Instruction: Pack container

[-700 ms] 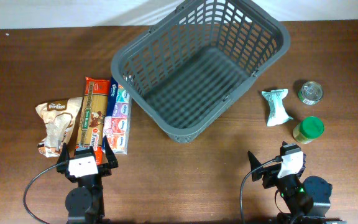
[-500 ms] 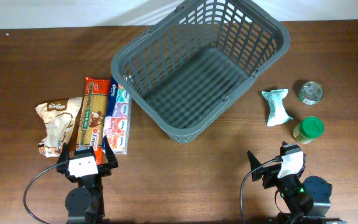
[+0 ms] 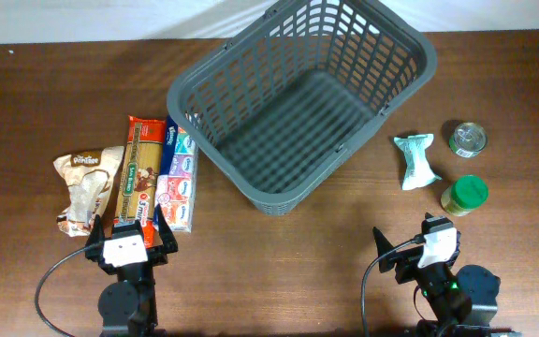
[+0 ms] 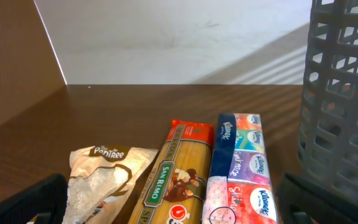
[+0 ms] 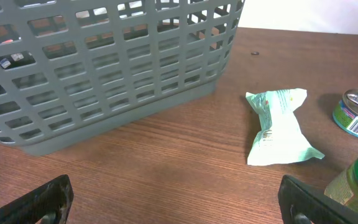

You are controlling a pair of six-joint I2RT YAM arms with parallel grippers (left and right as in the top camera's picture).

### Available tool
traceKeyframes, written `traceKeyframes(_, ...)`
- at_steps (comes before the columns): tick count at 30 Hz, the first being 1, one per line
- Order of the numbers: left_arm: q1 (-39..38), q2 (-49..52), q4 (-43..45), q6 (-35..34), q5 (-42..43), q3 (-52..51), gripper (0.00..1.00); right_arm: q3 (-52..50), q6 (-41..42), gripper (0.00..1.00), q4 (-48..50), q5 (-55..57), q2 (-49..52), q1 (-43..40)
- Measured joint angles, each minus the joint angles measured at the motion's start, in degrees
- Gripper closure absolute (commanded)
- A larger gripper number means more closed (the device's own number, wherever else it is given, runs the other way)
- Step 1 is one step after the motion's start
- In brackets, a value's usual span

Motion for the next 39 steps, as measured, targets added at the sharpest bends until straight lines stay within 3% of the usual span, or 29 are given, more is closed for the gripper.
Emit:
traceKeyframes(13,0.0,0.0,0.04,0.0,0.22,0.0,0.01,0.0,0.07,0.01,0.09,0.0,0.0,0.0)
traceKeyframes(17,0.04,0.0,-0.28,0.02,4.76,0.02,0.01,-0.02,0.92,0.01,2.16,-1.4,0.0,0.0)
traceKeyframes(21,0.04,0.11,-9.09,0.0,10.34,3.69,0.01,0.31,7.74,0.01,6.67,-6.49,0.0,0.0)
traceKeyframes(26,0.04,5.22,-20.65,0.0,8.96,19.1,0.01,6.1,14.12,0.01,1.62,-8.35,1.73,0.0)
traceKeyframes(32,0.04,22.73,-28.61,1.07,6.56,38.73,0.01,29.38,12.37,0.01,-9.84,-4.55,16.87,0.0)
traceKeyframes(35,0.33,36.33,-32.98,3.48,6.14,50.93,0.01,49.59,4.61,0.01,-22.6,-2.1,31.45,0.0)
traceKeyframes(39,2.49,50.71,-38.47,4.61,6.73,65.37,0.01,73.02,1.27,0.01,-35.74,-2.38,47.1,0.0)
